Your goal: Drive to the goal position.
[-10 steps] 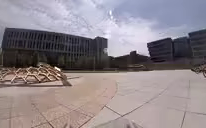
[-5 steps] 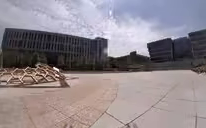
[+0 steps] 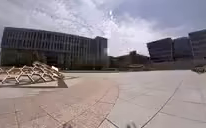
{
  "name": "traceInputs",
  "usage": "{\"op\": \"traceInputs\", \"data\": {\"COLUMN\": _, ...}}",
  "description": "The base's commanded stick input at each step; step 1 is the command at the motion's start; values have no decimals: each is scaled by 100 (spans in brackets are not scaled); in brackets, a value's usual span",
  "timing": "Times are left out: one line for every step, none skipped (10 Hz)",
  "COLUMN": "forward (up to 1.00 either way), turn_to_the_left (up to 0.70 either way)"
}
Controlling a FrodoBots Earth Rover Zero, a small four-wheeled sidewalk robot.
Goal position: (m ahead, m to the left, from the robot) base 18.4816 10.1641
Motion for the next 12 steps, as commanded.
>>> {"op": "traceInputs", "data": {"forward": 45, "turn_to_the_left": 27}}
{"op": "traceInputs", "data": {"forward": 45, "turn_to_the_left": 27}}
{"op": "traceInputs", "data": {"forward": 45, "turn_to_the_left": 27}}
{"op": "traceInputs", "data": {"forward": 45, "turn_to_the_left": 27}}
{"op": "traceInputs", "data": {"forward": 45, "turn_to_the_left": 27}}
{"op": "traceInputs", "data": {"forward": 45, "turn_to_the_left": 27}}
{"op": "traceInputs", "data": {"forward": 45, "turn_to_the_left": 25}}
{"op": "traceInputs", "data": {"forward": 45, "turn_to_the_left": 24}}
{"op": "traceInputs", "data": {"forward": 45, "turn_to_the_left": 24}}
{"op": "traceInputs", "data": {"forward": 45, "turn_to_the_left": 24}}
{"op": "traceInputs", "data": {"forward": 45, "turn_to_the_left": 24}}
{"op": "traceInputs", "data": {"forward": 45, "turn_to_the_left": 24}}
